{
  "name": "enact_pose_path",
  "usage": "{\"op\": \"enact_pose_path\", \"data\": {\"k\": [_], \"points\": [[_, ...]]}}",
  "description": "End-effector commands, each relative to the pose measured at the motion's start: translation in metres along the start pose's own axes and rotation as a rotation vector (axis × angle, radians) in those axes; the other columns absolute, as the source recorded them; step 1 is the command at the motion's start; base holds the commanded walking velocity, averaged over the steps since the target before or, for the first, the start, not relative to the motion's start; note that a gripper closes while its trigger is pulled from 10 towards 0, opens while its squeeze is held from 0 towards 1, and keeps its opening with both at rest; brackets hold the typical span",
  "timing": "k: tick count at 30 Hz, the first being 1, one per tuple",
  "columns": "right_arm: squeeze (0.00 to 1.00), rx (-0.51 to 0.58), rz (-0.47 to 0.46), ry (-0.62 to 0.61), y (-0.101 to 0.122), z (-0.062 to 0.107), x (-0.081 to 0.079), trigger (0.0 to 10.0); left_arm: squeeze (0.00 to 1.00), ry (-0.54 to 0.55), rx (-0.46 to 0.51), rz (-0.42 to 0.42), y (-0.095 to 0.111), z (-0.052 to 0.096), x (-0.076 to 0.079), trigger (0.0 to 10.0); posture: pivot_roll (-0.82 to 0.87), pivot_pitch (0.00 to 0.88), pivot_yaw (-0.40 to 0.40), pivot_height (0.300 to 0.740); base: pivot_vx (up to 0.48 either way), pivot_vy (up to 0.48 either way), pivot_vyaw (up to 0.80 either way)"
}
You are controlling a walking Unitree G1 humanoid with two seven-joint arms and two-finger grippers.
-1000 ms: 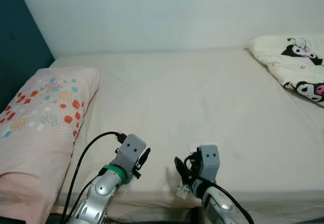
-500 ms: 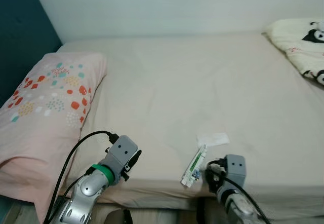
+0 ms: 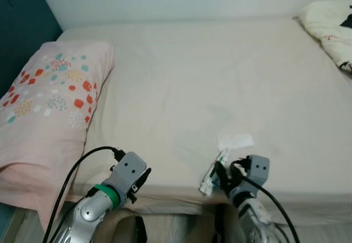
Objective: Clean up the room
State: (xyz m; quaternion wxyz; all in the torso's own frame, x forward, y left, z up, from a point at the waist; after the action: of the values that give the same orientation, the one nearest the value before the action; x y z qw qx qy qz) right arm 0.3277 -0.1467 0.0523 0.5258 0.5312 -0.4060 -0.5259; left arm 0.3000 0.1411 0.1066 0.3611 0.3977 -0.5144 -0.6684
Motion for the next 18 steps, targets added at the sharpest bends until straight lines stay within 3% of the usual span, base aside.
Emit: {"op": "enact_pose_path", "data": {"k": [1, 7, 10, 11, 12, 14, 18], "points": [[0.0, -0.091, -0.04, 0.03, -0.021, 0.003, -0.006, 10.0, 0.0, -0.009, -0.041, 0.007, -0.008, 0.004, 0.004, 10.0, -0.04, 0.297, 0.15, 0.605, 0.0, 0.0, 0.0], [0.0, -0.239, -0.082, 0.03, -0.039, -0.006, -0.013, 10.0, 0.0, 0.001, -0.041, 0.01, -0.003, 0.005, 0.002, 10.0, -0.01, 0.302, 0.15, 0.605, 0.0, 0.0, 0.0], [0.0, -0.245, -0.109, 0.037, -0.034, -0.013, -0.016, 10.0, 0.0, 0.009, -0.042, 0.013, -0.003, 0.006, 0.002, 10.0, -0.01, 0.301, 0.15, 0.605, 0.0, 0.0, 0.0], [0.0, -0.238, -0.102, 0.04, -0.03, -0.016, -0.016, 9.3, 0.0, 0.01, -0.043, 0.014, -0.003, 0.007, 0.002, 10.0, -0.01, 0.301, 0.149, 0.605, 0.0, 0.0, 0.0], [0.0, -0.238, -0.102, 0.04, -0.03, -0.016, -0.016, 9.3, 0.0, 0.01, -0.043, 0.014, -0.003, 0.007, 0.002, 10.0, -0.01, 0.301, 0.149, 0.605, 0.0, 0.0, 0.0], [0.0, -0.221, -0.088, 0.053, -0.023, -0.021, -0.017, 0.0, 0.0, 0.009, -0.043, 0.015, -0.003, 0.007, 0.004, 10.0, -0.01, 0.296, 0.147, 0.605, 0.0, 0.0, 0.0], [0.0, -0.181, -0.051, 0.135, -0.012, -0.028, -0.024, 0.0, 0.0, 0.006, -0.038, 0.027, -0.001, 0.004, 0.009, 10.0, -0.01, 0.289, 0.139, 0.605, 0.0, 0.0, 0.0]]}}
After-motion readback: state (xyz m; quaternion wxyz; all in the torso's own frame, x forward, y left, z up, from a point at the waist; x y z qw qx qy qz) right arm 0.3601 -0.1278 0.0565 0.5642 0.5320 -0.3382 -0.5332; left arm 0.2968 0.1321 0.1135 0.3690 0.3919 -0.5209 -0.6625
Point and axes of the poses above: a point about 5 cm out from each wrist's last joint towards the gripper, its own z axis pointing back from the gripper into the wrist, its own y axis along the axis of the wrist's last joint, x = y × z, the point moved 2 cm from there along -z, pointing out of the wrist towards the gripper, and after that the axes turned 15 degrees about z, right-handed, at the moved point
